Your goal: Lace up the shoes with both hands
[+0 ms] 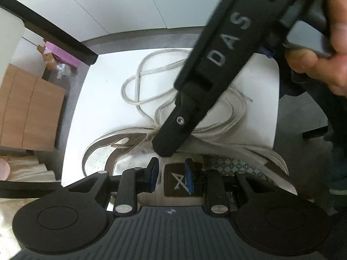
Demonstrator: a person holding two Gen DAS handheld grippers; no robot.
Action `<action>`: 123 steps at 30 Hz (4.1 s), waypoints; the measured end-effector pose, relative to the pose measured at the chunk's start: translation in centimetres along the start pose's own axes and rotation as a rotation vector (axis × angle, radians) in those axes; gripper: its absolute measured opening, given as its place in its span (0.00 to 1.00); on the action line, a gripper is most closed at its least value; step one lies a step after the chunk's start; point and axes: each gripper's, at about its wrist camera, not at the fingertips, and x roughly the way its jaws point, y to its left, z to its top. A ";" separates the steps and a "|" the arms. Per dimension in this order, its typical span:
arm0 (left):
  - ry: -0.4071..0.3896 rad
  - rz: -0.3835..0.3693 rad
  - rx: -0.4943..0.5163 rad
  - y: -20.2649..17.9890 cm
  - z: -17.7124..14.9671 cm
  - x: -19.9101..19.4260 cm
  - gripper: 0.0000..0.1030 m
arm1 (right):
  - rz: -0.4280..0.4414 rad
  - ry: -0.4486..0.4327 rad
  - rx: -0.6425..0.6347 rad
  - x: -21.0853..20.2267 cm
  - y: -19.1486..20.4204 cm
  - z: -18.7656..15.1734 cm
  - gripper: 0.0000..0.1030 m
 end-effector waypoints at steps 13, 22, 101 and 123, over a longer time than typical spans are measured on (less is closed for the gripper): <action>-0.118 0.088 -0.383 0.5 -2.9 -2.9 0.49 | -0.043 -0.019 -0.184 -0.8 2.5 -1.0 0.28; -0.357 0.307 -0.813 -3.0 -6.8 -5.9 0.49 | -0.144 -0.078 -0.324 -1.3 3.5 -2.9 0.30; -0.494 0.408 -1.109 -3.2 -11.1 -3.8 0.31 | -0.517 -0.212 -0.437 0.8 -0.3 2.5 0.26; -0.522 0.422 -1.120 -3.1 -11.8 -4.2 0.46 | -0.666 -0.134 -0.635 9.7 2.1 3.7 0.21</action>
